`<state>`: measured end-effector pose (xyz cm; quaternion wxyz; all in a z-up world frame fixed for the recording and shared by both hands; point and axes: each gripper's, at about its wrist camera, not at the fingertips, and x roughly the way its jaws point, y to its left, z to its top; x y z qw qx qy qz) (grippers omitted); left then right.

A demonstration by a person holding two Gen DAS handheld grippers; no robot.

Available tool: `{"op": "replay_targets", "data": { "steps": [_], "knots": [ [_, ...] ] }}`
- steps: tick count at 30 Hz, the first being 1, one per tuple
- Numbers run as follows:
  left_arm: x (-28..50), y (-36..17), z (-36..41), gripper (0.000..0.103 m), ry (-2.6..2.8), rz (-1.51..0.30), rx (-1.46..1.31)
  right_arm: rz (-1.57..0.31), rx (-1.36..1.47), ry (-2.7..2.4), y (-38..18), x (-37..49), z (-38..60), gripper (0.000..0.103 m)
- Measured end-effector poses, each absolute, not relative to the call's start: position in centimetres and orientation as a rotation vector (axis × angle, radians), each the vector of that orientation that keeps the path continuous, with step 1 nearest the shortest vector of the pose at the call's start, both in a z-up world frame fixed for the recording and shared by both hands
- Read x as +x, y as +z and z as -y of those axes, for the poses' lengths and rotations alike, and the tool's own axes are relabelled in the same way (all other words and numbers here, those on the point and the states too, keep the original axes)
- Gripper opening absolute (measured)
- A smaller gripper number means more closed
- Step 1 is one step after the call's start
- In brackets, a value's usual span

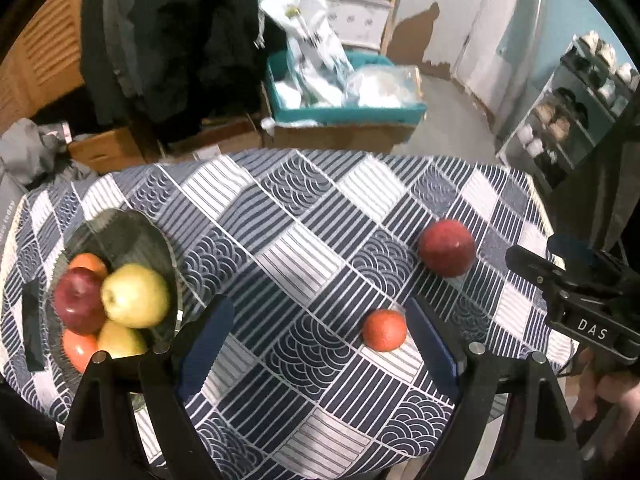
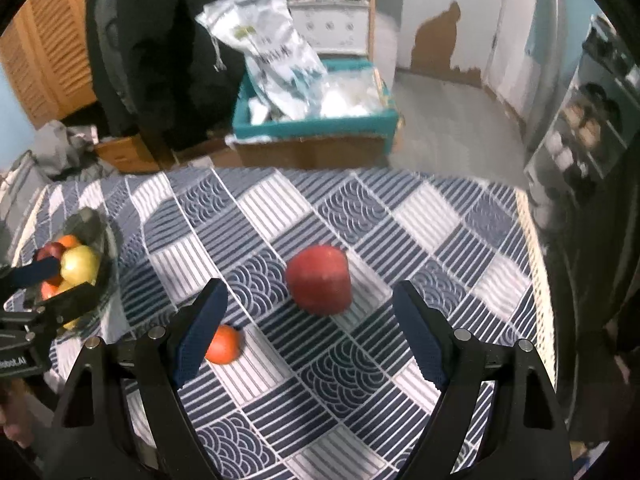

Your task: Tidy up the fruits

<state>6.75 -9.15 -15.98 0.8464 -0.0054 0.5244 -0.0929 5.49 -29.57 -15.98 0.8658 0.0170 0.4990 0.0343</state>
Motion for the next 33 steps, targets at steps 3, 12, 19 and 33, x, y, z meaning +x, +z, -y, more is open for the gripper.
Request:
{"op": "replay_targets", "data": {
  "steps": [3,12,19,33],
  "knots": [
    [7.0,-17.6,9.9,0.089,-0.203,-1.143,0.005,-1.082,0.034,0.063,-17.5,5.4,29.9,0.084],
    [7.9,-21.5,12.4,0.089,-0.235,-1.228,-0.010,-1.150,0.074,0.033,-20.5,5.3,31.5,0.084],
    [8.1,-24.6,14.2,0.089,-0.235,-1.285,0.035,-1.197,0.092,0.015,-22.3,5.0,32.6,0.084],
    [8.7,-28.1,16.6,0.060,-0.289,-1.374,0.057,-1.215,0.118,0.022,-24.2,5.4,33.7,0.084]
  ]
}}
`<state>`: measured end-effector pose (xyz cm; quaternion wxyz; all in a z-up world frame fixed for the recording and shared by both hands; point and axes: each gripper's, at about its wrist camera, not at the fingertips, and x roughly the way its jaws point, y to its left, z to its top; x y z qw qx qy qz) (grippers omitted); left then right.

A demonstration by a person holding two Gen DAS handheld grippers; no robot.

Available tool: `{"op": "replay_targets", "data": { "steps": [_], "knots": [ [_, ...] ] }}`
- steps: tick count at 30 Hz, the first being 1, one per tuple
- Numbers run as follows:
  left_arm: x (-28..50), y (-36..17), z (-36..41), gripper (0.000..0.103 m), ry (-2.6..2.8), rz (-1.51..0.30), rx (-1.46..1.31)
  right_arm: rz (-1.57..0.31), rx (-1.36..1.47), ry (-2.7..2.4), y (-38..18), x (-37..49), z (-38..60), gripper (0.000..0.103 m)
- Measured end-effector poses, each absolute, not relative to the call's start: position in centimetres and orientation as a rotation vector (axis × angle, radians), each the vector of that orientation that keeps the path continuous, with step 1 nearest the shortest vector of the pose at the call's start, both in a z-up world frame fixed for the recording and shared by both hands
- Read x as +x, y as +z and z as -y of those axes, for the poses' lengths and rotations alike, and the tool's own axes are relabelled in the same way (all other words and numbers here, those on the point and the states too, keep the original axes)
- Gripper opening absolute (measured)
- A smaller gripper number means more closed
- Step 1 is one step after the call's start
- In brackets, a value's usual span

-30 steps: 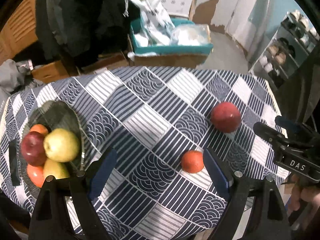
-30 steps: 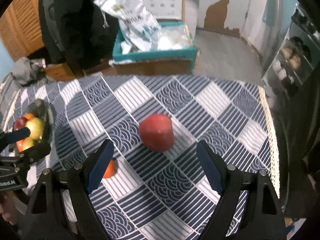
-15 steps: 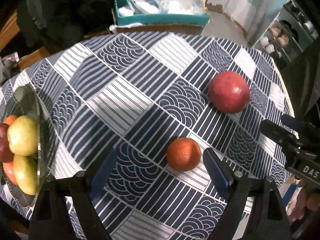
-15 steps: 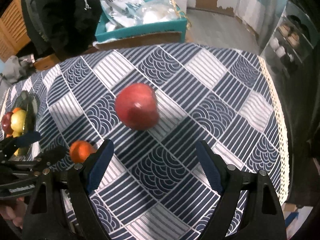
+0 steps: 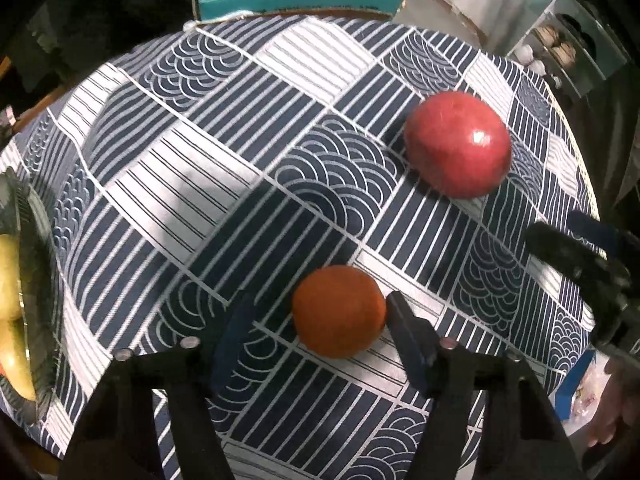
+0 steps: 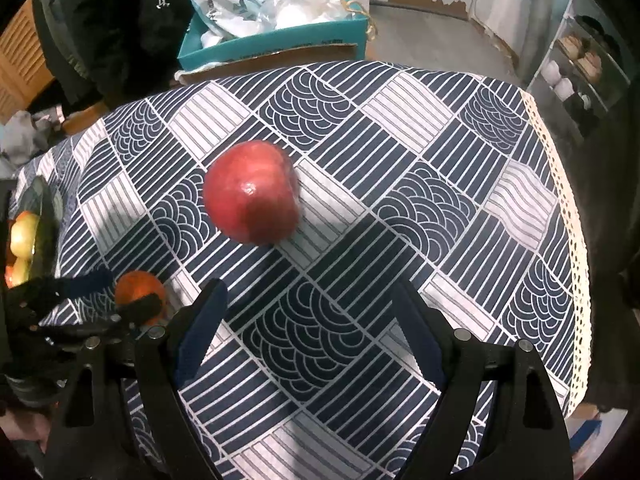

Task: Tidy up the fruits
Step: 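Grasp the tangerine with the left tool while the right tool grasps the red apple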

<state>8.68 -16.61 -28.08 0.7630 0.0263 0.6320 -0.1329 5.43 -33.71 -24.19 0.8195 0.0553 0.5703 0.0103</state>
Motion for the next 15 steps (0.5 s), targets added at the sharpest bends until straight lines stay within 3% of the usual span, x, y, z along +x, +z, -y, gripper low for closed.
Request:
{"op": "replay_targets", "data": {
  "steps": [3,15],
  "knots": [
    [8.6,-28.3,16.7,0.046,-0.334,-1.391,0.019,-1.210,0.124,0.033,-24.2,5.8,33.8,0.084],
    [10.1,-26.2,14.1,0.045,-0.257,-1.307,0.009,-1.202,0.035,0.131,-25.2,9.4,31.3,0.084]
  ]
}}
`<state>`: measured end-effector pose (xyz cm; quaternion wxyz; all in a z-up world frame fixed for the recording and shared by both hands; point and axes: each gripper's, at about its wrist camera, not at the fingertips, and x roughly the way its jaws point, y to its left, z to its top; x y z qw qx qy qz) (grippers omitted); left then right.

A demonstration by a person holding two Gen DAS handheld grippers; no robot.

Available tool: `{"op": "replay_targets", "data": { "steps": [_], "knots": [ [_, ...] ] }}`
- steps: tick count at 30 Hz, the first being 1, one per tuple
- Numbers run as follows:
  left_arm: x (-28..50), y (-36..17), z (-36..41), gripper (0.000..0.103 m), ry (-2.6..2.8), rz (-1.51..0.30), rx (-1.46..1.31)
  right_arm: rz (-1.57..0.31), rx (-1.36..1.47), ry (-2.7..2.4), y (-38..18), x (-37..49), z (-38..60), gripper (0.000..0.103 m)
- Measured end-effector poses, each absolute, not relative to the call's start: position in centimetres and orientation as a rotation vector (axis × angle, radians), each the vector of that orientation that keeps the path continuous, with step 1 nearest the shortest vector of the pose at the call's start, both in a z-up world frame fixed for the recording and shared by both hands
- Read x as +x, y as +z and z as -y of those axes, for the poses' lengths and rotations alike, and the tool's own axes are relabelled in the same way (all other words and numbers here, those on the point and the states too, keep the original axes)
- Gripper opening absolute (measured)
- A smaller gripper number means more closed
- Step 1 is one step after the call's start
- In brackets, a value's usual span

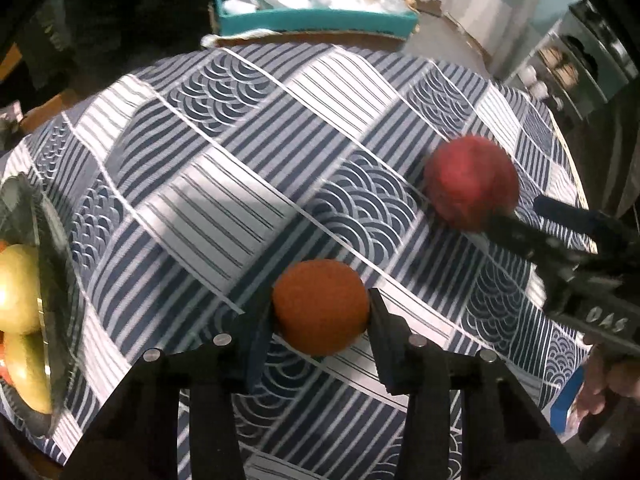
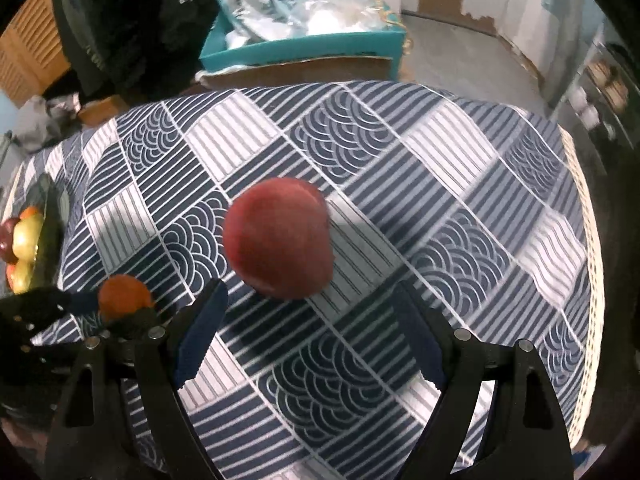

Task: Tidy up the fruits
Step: 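Grasp the tangerine with the left tool while the right tool grasps the red apple, then lift the tangerine and red apple and carry them over the glass bowl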

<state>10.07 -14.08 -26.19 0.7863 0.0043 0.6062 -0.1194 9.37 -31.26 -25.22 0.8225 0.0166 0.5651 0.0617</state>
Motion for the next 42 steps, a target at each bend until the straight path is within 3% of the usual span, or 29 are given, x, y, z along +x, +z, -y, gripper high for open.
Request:
{"op": "replay_targets", "data": {
  "steps": [14,18,25,42],
  "knots": [
    [11.4,-25.3,10.9,0.045,-0.204,-1.281,-0.064,-1.248,-0.034,0.160,-28.5,12.7,28.8,0.084],
    [11.4,-24.9,10.7,0.045,-0.206,-1.279,-0.075,-1.233,-0.014,0.153,-28.7,12.7,29.1,0.070],
    [11.3,-23.9,10.6,0.045,-0.217,-1.263,-0.079,-1.218,-0.003,0.156,-28.5,12.1,29.5,0.068],
    [8.5,-16.6,9.6,0.045,-0.255,-1.123,-0.100,-1.060,0.023,0.172,-20.3,9.5,28.5,0.068]
  ]
}}
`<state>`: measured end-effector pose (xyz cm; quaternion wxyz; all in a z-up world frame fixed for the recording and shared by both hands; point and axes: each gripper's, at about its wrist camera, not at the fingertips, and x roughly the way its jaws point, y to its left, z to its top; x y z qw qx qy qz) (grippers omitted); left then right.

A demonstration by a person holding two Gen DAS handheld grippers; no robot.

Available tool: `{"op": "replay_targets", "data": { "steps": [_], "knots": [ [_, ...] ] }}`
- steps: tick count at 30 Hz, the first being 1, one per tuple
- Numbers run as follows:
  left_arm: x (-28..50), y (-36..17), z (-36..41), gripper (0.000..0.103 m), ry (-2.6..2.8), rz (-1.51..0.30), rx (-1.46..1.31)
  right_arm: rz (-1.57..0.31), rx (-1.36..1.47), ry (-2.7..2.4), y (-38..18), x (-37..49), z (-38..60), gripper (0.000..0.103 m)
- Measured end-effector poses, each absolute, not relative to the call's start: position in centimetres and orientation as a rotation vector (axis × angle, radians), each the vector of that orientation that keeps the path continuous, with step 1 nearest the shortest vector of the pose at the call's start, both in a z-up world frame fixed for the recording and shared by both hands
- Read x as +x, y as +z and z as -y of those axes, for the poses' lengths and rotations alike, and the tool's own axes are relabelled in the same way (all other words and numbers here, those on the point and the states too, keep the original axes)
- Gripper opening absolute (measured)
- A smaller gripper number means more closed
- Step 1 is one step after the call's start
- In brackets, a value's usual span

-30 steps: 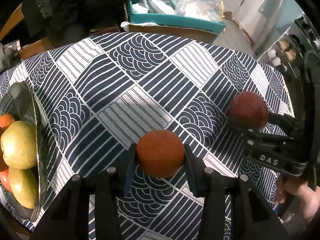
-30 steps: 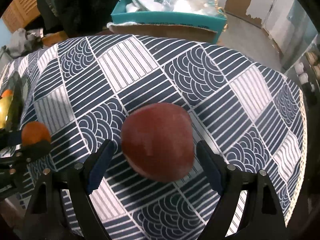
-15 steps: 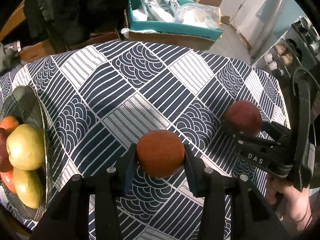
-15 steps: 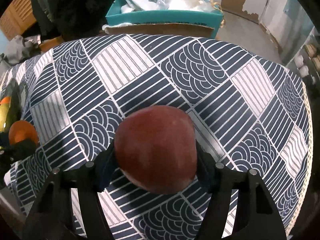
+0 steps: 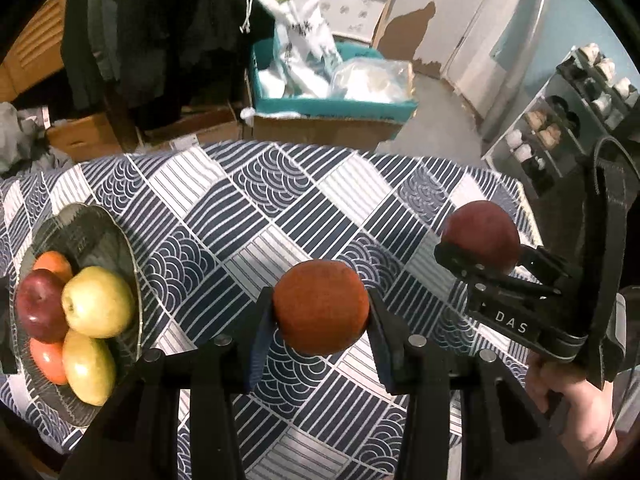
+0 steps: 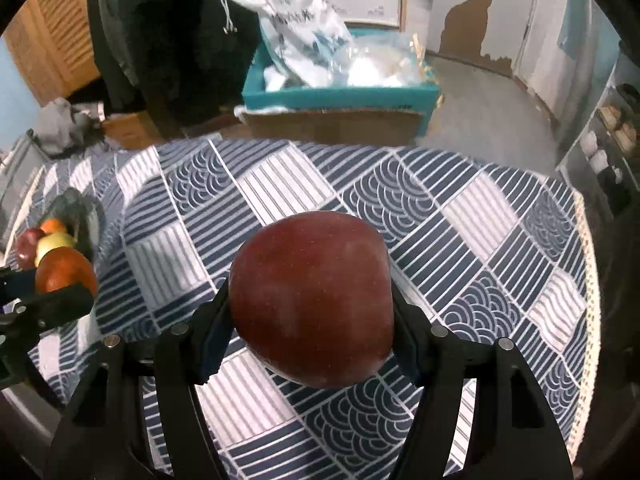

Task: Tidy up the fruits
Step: 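Lift the tangerine and red apple and carry them over the glass bowl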

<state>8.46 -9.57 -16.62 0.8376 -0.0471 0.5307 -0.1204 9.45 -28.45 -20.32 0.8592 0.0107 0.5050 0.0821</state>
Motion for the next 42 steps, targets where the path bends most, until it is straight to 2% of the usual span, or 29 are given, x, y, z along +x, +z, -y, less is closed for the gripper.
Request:
{"op": "replay_targets", "data": {
  "steps": [20,30,42],
  "knots": [
    [4.9,-9.6,6.3,0.045,-0.230,-0.970,-0.098,-0.888,0.018,0.221,-10.3,5.2,25.9,0.068],
    [2.9,-7.4,4.8,0.045,-0.227,-0.908,-0.091,-0.827,0.009,0.287,-7.2,3.2,24.2,0.068],
    [2.1,-6.0,2.3,0.045,-0.198,-0.875,-0.115,-0.809,-0.003,0.365,-6.2,2.8,21.4,0.068]
  ]
}}
